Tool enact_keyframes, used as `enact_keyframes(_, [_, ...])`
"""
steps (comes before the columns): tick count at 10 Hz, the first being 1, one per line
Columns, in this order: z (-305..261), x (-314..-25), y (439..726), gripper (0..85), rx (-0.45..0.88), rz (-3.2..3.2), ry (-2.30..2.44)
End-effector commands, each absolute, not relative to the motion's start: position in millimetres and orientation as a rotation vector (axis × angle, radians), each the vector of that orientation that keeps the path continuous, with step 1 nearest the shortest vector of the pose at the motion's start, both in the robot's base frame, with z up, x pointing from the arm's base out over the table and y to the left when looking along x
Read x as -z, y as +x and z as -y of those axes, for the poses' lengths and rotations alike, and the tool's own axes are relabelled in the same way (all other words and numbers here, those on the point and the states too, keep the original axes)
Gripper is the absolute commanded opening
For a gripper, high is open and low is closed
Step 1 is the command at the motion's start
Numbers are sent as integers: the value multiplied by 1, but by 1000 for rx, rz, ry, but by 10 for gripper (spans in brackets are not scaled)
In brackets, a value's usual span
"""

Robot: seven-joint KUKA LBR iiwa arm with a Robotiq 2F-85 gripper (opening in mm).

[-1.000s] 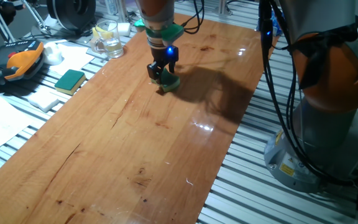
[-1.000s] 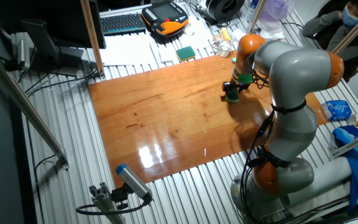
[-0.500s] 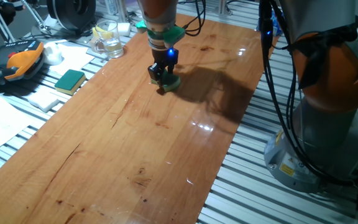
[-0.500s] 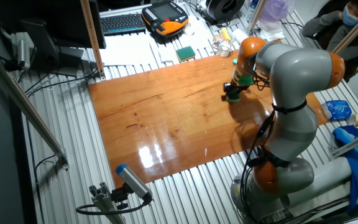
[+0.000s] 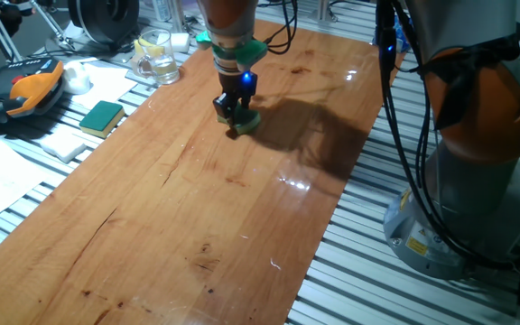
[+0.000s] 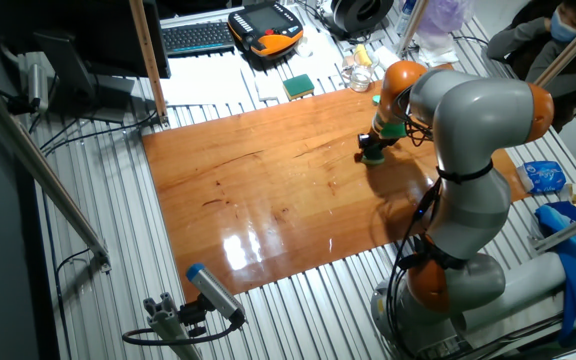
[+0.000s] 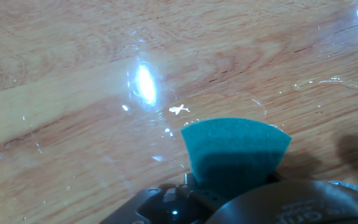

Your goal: Clean the tabletop with a sponge

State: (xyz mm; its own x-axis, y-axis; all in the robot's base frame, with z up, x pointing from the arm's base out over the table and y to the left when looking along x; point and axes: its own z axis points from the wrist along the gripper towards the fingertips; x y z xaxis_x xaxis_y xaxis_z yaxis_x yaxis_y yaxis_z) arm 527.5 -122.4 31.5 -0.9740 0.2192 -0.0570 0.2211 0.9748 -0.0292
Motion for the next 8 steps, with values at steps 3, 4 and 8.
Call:
enact_keyframes(3, [122, -28, 530, 510, 60, -3058, 346])
enact_keyframes(4, [122, -26, 532, 510, 62, -3055, 345])
enact_keyframes(8, [126, -34, 536, 510, 61, -3062, 337])
